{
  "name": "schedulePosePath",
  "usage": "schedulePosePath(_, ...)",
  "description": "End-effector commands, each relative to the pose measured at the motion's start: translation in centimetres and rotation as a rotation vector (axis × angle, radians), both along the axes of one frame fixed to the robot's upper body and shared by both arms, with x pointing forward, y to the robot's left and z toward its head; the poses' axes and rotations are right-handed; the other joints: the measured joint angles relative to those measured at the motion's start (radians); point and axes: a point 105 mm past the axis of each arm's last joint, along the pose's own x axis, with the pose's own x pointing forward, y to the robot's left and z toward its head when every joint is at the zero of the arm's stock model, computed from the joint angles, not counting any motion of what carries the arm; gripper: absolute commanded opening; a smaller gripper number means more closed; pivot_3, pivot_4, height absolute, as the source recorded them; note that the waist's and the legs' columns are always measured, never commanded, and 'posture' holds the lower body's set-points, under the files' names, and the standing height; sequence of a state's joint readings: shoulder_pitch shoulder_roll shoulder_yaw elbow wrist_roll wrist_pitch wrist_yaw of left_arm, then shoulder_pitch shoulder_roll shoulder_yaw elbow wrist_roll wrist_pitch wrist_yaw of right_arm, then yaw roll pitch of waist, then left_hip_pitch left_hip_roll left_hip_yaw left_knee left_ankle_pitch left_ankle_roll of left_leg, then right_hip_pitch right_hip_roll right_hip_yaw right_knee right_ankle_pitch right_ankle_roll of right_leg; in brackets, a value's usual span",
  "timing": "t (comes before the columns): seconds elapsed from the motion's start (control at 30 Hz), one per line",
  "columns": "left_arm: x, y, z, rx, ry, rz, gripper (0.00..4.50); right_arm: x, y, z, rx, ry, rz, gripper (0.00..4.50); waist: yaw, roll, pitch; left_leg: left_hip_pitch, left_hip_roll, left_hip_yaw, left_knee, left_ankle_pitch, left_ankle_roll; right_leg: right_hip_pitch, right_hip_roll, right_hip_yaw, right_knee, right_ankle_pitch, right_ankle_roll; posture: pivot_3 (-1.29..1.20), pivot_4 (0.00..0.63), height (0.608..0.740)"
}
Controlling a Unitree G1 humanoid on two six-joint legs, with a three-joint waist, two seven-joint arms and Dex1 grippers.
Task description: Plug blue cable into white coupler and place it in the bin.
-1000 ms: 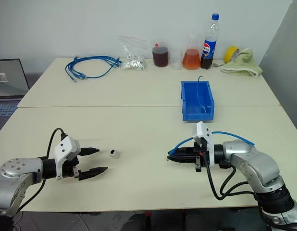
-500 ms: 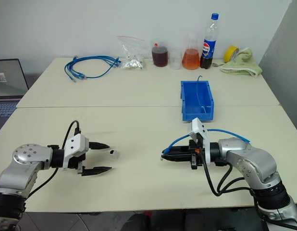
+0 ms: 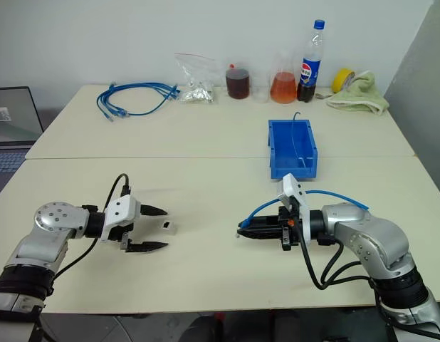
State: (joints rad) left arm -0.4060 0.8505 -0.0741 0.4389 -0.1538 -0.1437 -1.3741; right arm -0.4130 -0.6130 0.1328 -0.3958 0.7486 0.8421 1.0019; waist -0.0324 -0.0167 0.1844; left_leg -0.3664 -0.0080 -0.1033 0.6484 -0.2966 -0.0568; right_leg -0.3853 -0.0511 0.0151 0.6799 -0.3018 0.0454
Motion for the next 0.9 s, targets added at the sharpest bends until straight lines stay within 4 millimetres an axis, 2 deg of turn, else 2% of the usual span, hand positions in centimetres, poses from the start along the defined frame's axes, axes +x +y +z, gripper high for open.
schedulePosePath(0.03, 0.1, -0.3, 0.2, -0.004, 0.001, -0.027, 4.5, -0.4, 0.1, 0.9, 0.015, -0.028, 0.027, 0.2, 0.0, 0.0, 0.0, 0.0, 0.0, 0.0, 0.0, 0.0, 0.0, 0.0, 0.0, 0.0, 0.0, 0.0, 0.0, 0.0, 0.15, 0.74)
schedulePosePath(0.17, -0.3, -0.5, -0.2, 0.001, 0.044, -0.064, 4.5, -0.4, 0.0, 0.9, 0.012, -0.026, 0.024, 0.2, 0.0, 0.0, 0.0, 0.0, 0.0, 0.0, 0.0, 0.0, 0.0, 0.0, 0.0, 0.0, 0.0, 0.0, 0.0, 0.0, 0.15, 0.74)
schedulePosePath(0.27, -0.2, -0.8, -0.2, -0.004, 0.055, -0.076, 4.06, -0.4, -0.1, 0.9, 0.011, -0.024, 0.022, 0.2, 0.0, 0.0, 0.0, 0.0, 0.0, 0.0, 0.0, 0.0, 0.0, 0.0, 0.0, 0.0, 0.0, 0.0, 0.0, 0.0, 0.15, 0.74)
schedulePosePath(0.37, -0.2, -1.1, -0.3, -0.01, 0.066, -0.09, 3.31, -0.3, -0.1, 0.9, 0.01, -0.023, 0.021, 0.2, 0.0, 0.0, 0.0, 0.0, 0.0, 0.0, 0.0, 0.0, 0.0, 0.0, 0.0, 0.0, 0.0, 0.0, 0.0, 0.0, 0.15, 0.74)
schedulePosePath(0.77, -1.1, -2.0, -1.4, -0.043, 0.106, -0.111, 0.88, -0.2, -0.3, 1.0, 0.009, -0.023, 0.006, 0.2, 0.0, 0.0, 0.0, 0.0, 0.0, 0.0, 0.001, 0.0, 0.0, 0.0, 0.0, 0.0, 0.0, 0.0, 0.0, 0.0, 0.15, 0.74)
schedulePosePath(0.9, -1.3, -2.0, -1.4, -0.058, 0.112, -0.087, 0.85, -0.1, -0.4, 1.0, 0.01, -0.025, 0.002, 0.2, 0.0, 0.0, 0.0, 0.0, 0.0, 0.0, 0.001, 0.0, 0.0, 0.0, 0.0, 0.0, 0.0, 0.0, 0.0, 0.0, 0.15, 0.74)
